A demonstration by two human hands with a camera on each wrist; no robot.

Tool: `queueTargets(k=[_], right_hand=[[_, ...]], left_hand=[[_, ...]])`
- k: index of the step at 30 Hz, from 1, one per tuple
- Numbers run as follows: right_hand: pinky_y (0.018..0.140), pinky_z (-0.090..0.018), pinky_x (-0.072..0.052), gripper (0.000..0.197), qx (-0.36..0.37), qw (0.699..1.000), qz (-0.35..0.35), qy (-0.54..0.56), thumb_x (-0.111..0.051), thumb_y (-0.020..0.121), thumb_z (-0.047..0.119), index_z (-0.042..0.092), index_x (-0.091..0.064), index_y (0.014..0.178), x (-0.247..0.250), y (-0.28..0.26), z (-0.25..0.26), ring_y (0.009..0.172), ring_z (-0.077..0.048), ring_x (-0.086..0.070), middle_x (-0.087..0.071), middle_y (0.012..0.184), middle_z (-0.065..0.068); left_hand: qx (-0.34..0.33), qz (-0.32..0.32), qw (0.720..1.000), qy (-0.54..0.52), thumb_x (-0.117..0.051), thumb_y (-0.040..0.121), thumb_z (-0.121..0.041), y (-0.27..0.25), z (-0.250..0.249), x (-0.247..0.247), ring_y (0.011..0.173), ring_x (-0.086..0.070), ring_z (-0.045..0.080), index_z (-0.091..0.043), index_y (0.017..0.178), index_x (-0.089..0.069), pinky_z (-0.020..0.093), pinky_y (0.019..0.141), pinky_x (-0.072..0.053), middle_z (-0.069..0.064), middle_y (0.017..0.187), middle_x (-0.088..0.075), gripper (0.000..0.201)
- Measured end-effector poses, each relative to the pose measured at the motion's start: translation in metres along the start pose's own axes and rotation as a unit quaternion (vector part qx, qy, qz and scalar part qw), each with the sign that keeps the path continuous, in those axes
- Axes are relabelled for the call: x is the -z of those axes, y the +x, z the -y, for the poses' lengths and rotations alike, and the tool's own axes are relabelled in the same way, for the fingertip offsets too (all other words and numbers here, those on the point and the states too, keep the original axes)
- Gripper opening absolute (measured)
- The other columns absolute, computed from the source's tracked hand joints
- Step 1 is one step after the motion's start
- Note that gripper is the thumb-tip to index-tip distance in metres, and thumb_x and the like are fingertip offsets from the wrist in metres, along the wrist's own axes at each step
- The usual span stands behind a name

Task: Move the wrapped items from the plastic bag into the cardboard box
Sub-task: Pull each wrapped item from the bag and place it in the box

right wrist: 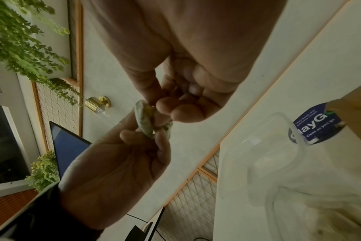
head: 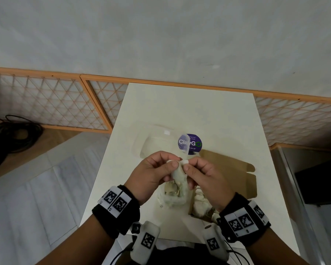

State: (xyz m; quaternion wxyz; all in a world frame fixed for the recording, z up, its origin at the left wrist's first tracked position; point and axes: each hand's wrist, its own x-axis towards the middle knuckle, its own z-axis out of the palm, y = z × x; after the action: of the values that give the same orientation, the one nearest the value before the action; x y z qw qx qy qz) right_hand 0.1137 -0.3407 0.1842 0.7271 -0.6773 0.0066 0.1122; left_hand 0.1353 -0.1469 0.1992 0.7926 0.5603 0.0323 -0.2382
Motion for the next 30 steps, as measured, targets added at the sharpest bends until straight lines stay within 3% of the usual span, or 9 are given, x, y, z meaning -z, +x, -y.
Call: queueTargets(k=[4, 11, 13, 15, 17, 19, 22, 25, 30], right_hand=[[0.058, -0.026, -0.051, 0.012, 0.002, 1.0, 0.016, 0.004, -0.065, 0.099, 0.012, 0.002, -0.07, 0.094, -0.002, 0.002, -0.002, 0.061, -0.018, -0.061, -0.065, 0.067, -0.011], [0.058, -0.023, -0.049, 0.007, -0.01, 1.0, 0.017, 0.011, -0.066, 0.097, 0.012, 0.009, -0.073, 0.097, -0.01, 0.011, -0.001, 0.063, -0.015, -0.06, -0.068, 0.07, -0.001], [0.056, -0.022, -0.047, 0.008, -0.031, 0.999, 0.026, -0.01, -0.064, 0.1, 0.01, 0.01, -0.072, 0.101, -0.007, 0.018, -0.007, 0.06, -0.013, -0.055, -0.068, 0.071, 0.004], [0.058, -0.021, -0.046, 0.009, -0.06, 0.994, 0.028, -0.083, -0.066, 0.1, 0.016, 0.02, -0.074, 0.099, -0.002, 0.028, -0.024, 0.061, -0.009, -0.056, -0.072, 0.078, 0.004], [0.065, -0.022, -0.049, 0.012, -0.083, 0.968, 0.032, -0.234, -0.066, 0.099, 0.022, 0.024, -0.075, 0.092, 0.005, 0.041, -0.05, 0.066, -0.005, -0.061, -0.072, 0.079, 0.007], [0.068, -0.03, -0.048, 0.024, -0.127, 0.915, 0.087, -0.372, -0.063, 0.099, 0.025, 0.012, -0.071, 0.08, 0.008, 0.052, -0.076, 0.066, -0.01, -0.057, -0.065, 0.072, 0.006], [0.062, -0.034, -0.041, 0.037, -0.204, 0.849, 0.134, -0.469, -0.056, 0.097, 0.03, 0.013, -0.057, 0.065, 0.005, 0.065, -0.108, 0.061, -0.018, -0.048, -0.054, 0.066, -0.006], [0.063, -0.036, -0.05, 0.043, -0.233, 0.839, 0.102, -0.481, -0.051, 0.094, 0.042, 0.01, -0.065, 0.068, -0.004, 0.071, -0.124, 0.061, -0.021, -0.055, -0.06, 0.065, -0.005], [0.079, -0.039, -0.059, 0.044, -0.229, 0.798, 0.064, -0.554, -0.049, 0.096, 0.047, 0.013, -0.073, 0.082, -0.029, 0.079, -0.13, 0.077, -0.027, -0.067, -0.072, 0.08, -0.005]], left_hand=[[-0.008, -0.047, 0.999, 0.01, -0.073, 0.09, -0.012, 0.002, 0.0, 0.004, 0.061, -0.05, 0.011, -0.011, 0.101, -0.073, 0.022, 0.066, -0.052, -0.001, 0.066, -0.056, 0.011], [-0.02, -0.069, 0.997, -0.01, -0.075, 0.083, -0.016, 0.005, -0.007, 0.011, 0.062, -0.051, 0.012, -0.019, 0.093, -0.078, 0.026, 0.071, -0.051, 0.008, 0.077, -0.061, 0.011], [-0.037, -0.082, 0.996, 0.015, -0.079, 0.085, -0.012, 0.005, -0.01, 0.014, 0.061, -0.05, 0.01, -0.019, 0.092, -0.078, 0.026, 0.068, -0.045, 0.019, 0.085, -0.063, 0.01], [-0.049, -0.097, 0.993, 0.046, -0.077, 0.086, -0.012, 0.005, -0.013, 0.016, 0.062, -0.051, 0.009, -0.017, 0.092, -0.076, 0.023, 0.065, -0.042, 0.03, 0.095, -0.066, 0.008], [-0.06, -0.108, 0.991, 0.049, -0.072, 0.091, -0.002, 0.004, -0.015, 0.018, 0.065, -0.06, 0.005, -0.007, 0.098, -0.073, 0.015, 0.063, -0.044, 0.026, 0.095, -0.069, 0.009], [-0.064, -0.106, 0.992, 0.035, -0.066, 0.092, 0.008, 0.003, -0.015, 0.019, 0.074, -0.068, 0.004, 0.002, 0.109, -0.067, 0.01, 0.065, -0.047, 0.019, 0.093, -0.07, 0.018], [-0.059, -0.105, 0.992, 0.024, -0.064, 0.093, 0.009, 0.0, -0.013, 0.023, 0.086, -0.073, 0.006, 0.004, 0.123, -0.062, 0.009, 0.067, -0.048, 0.02, 0.092, -0.07, 0.031], [-0.043, -0.114, 0.992, 0.027, -0.065, 0.093, 0.008, -0.005, -0.011, 0.029, 0.087, -0.074, 0.007, 0.001, 0.117, -0.066, 0.009, 0.067, -0.048, 0.017, 0.097, -0.077, 0.026], [-0.027, -0.127, 0.991, 0.023, -0.064, 0.092, 0.011, -0.014, -0.006, 0.036, 0.089, -0.076, 0.008, 0.004, 0.114, -0.066, 0.009, 0.065, -0.05, 0.005, 0.084, -0.079, 0.024]])
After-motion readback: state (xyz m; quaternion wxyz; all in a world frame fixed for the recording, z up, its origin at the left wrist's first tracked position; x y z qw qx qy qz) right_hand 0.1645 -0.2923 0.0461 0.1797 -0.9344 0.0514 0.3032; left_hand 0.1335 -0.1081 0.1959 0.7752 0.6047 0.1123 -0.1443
